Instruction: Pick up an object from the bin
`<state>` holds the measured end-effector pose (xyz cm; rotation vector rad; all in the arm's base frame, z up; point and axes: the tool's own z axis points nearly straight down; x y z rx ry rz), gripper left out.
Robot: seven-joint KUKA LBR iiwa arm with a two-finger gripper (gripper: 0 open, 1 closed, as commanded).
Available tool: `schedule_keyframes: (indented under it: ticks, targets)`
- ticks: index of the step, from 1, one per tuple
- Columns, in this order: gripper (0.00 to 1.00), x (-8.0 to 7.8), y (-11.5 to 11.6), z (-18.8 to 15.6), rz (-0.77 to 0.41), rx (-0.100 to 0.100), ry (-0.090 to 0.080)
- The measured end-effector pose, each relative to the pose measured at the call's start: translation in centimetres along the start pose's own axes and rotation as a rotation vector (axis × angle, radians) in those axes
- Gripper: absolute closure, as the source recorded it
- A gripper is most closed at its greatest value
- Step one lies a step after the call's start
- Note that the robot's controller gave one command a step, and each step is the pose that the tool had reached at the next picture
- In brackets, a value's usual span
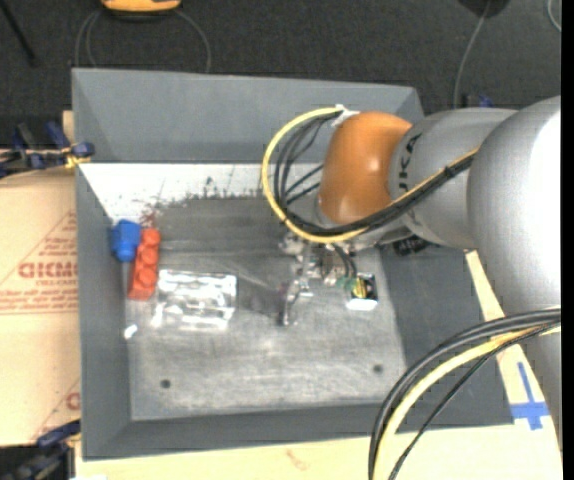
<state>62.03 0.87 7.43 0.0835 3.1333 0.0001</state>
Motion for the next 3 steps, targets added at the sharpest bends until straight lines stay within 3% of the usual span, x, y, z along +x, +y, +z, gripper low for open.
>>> schedule_keyframes:
  ticks: [1,2,3]
  targets:
    - [1.0,-0.2,0.0,-0.5,-0.002,0.0,-0.006]
    - [1.0,0.3,-0.2,-13.5,-0.04,0.001,-0.006]
    - [1.0,0.5,-0.2,-12.9,-0.041,0.002,0.002]
